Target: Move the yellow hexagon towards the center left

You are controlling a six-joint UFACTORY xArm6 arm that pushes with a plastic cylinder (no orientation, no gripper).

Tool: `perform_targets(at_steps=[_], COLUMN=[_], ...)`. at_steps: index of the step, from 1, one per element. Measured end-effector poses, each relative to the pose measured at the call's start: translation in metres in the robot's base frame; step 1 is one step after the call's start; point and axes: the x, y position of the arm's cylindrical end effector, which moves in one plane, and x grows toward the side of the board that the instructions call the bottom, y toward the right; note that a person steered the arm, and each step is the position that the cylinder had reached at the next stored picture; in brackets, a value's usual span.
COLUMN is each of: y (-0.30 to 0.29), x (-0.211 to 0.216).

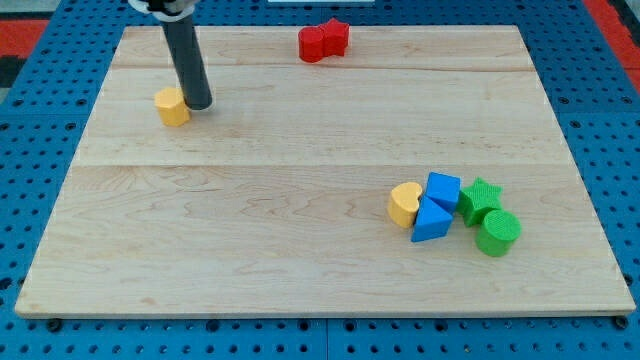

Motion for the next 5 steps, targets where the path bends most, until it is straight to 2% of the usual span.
perform_targets(at_steps=[5], y=[-0.037], x=[0.016])
